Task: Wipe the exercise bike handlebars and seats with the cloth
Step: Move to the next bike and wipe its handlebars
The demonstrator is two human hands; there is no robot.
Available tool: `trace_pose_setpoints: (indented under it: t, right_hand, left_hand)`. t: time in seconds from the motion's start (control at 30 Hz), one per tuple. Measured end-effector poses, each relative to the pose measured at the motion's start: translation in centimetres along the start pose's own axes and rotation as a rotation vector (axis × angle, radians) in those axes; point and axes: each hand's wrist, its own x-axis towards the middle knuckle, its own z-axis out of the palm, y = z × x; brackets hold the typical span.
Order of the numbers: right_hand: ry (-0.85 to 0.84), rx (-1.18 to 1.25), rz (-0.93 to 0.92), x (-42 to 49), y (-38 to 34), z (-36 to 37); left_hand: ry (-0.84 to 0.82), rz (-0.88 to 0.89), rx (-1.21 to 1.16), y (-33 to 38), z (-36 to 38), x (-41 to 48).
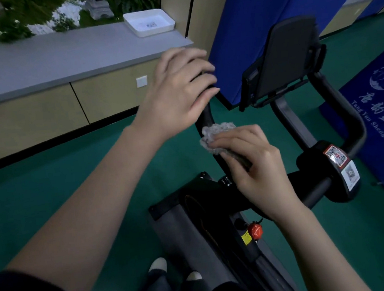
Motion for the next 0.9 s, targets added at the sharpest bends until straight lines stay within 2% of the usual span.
trace_pose_setpoints:
  t: [0.13,0.3,0.4,0.5,0.6,0.73,0.8,0.9]
  right_hand:
    - [0.110,0.025,0.184,1.1,-0.6,0.7]
    - [0.136,0.157,0.432,1.1,-0.6,0.4]
    - [0.105,0.209,0.605,1.8,0.1,0.1]
    - [0.053,0.297,0.697,4.2,0.6,0.8]
    - [-0.031,0.325,0.725,4.7,1.0,0.8]
    - [-0.178,0.216,0.730,1.2,1.8,-1.5]
    - [-0.122,0.155,0.719,-0.4,1.5,-1.8]
    - [0.093,0.079,0.614,-0.6,0.1,-0.6]
  left_hand:
    - [-0.080,0.044,-0.017,-0.5,0.5,0.3]
    - [-0.063,0.041,-0.050,-0.7,0.9,0.0]
    - [-0.031,0.014,-0.078,-0.6,1.4,-0.3]
    - [0.004,-0.006,-0.096,-0.3,1.7,-0.2]
    - [0.028,-0.009,-0.111,-0.3,1.8,-0.4]
    - [0.037,-0.014,-0.139,-0.3,1.9,-0.3]
    - [0.037,-0.022,-0.144,-0.2,2.0,-0.3]
    - [0.031,-0.035,-0.151,-0.3,2.1,-0.3]
